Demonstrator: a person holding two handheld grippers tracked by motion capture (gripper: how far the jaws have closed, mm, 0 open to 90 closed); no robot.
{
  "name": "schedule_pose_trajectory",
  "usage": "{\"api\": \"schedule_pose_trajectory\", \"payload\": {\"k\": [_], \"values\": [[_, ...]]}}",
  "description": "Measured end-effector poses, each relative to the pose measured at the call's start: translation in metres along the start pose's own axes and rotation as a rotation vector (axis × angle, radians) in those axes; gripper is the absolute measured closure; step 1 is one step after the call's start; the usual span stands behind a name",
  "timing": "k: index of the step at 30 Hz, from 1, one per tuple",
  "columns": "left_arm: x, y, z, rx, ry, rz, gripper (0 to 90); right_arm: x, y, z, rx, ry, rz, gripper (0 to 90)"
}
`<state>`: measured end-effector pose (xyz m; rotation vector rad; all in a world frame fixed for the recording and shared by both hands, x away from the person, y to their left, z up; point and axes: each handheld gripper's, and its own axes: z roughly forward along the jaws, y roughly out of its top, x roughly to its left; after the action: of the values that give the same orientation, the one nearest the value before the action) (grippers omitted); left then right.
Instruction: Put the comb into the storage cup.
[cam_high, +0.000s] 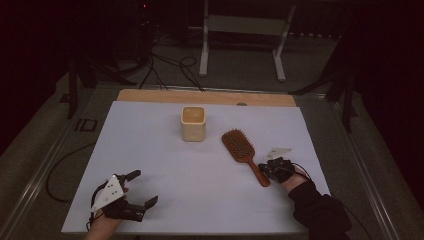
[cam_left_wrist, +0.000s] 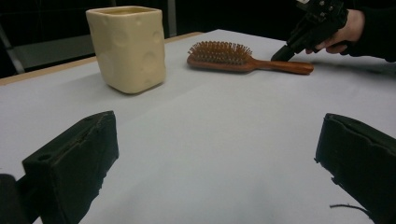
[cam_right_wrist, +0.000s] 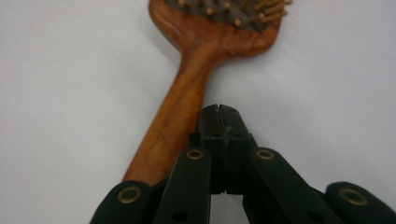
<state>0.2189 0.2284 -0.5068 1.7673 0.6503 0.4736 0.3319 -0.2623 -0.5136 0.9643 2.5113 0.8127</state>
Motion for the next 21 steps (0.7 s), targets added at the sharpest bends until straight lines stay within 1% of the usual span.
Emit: {"api": "schedule_pose_trajectory", "payload": {"k": [3, 5, 7, 12, 15, 17, 21], "values": [[0.0, 0.0, 0.0, -0.002, -0.001, -0.001, 0.0, 0.001, 0.001, 0.0, 0.005, -0.011, -0.014, 90.0], [0.0, 0.0, 0.0, 0.0, 0.0, -0.001, 0.0, 0.0, 0.002, -0.001, -0.001, -0.019, -0.014, 90.0], [0.0, 0.0, 0.0, -0.002, -0.001, -0.001, 0.0, -0.002, 0.005, -0.007, -0.013, -0.032, -0.004, 90.0], [0.001, 0.0, 0.0, -0.001, -0.002, -0.001, 0.1, -0.002, 0.014, -0.018, -0.014, -0.066, 0.009, 90.0], [0.0, 0.0, 0.0, 0.0, -0.001, -0.002, 0.0, 0.0, 0.021, -0.027, -0.031, -0.078, 0.04, 89.8], [0.0, 0.0, 0.0, 0.001, -0.002, 0.0, 0.0, 0.003, 0.026, -0.031, -0.037, -0.087, 0.045, 86.3], [0.0, 0.0, 0.0, 0.002, -0.002, -0.001, 0.0, 0.008, 0.035, -0.037, -0.043, -0.088, 0.066, 77.0]]}}
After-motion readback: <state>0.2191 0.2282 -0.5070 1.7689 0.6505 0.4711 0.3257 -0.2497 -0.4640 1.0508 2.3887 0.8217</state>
